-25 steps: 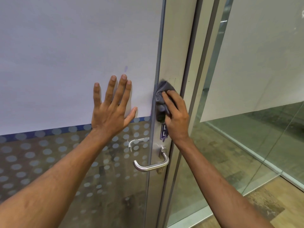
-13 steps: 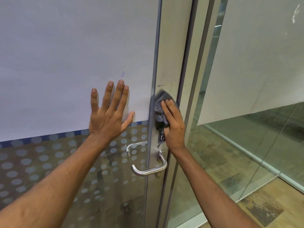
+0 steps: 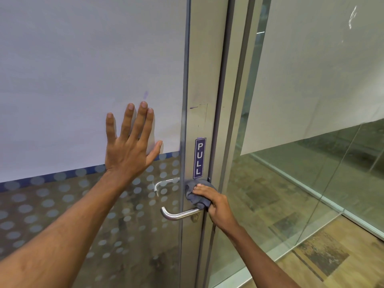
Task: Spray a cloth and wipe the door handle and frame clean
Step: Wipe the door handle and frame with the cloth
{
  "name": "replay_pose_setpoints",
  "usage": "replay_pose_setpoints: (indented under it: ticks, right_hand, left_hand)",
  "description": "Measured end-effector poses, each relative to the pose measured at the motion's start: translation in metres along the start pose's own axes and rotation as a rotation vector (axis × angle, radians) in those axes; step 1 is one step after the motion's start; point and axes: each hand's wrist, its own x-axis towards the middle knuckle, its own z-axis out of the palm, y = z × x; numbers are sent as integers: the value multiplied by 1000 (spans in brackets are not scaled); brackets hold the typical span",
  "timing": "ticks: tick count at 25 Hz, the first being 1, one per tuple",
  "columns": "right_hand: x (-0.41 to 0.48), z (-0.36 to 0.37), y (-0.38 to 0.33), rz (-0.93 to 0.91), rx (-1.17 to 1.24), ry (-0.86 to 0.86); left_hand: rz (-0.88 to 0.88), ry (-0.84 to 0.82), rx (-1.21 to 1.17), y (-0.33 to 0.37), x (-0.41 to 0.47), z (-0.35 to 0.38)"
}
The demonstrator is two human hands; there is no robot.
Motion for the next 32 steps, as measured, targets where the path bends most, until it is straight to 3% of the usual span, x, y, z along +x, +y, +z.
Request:
replay_pose_setpoints:
  ticks: [4, 7, 9, 15, 22, 27, 32]
  right_hand:
    - [-11, 4, 0, 438, 341, 158]
    - [-33, 18, 5, 704, 738, 273]
    - [-30, 21, 4, 716, 859, 361]
    - [-13, 36, 4, 617, 645, 458]
    - [-15, 43, -4, 875, 1283, 792]
    - [-26, 48, -20, 1050, 1519, 658]
    - [-39, 69, -42, 1111, 1669, 712]
  left_hand:
    - [3, -10, -8, 2, 0, -1]
    - [-8, -4, -17, 0, 0, 0]
    - [-2, 3, -6, 1, -1, 1]
    - [-3, -19, -18, 0, 0, 0]
    - [-7, -30, -46, 1, 0, -1]
    - [-12, -38, -47, 1, 0, -1]
    - [-9, -14, -46, 1, -1, 1]
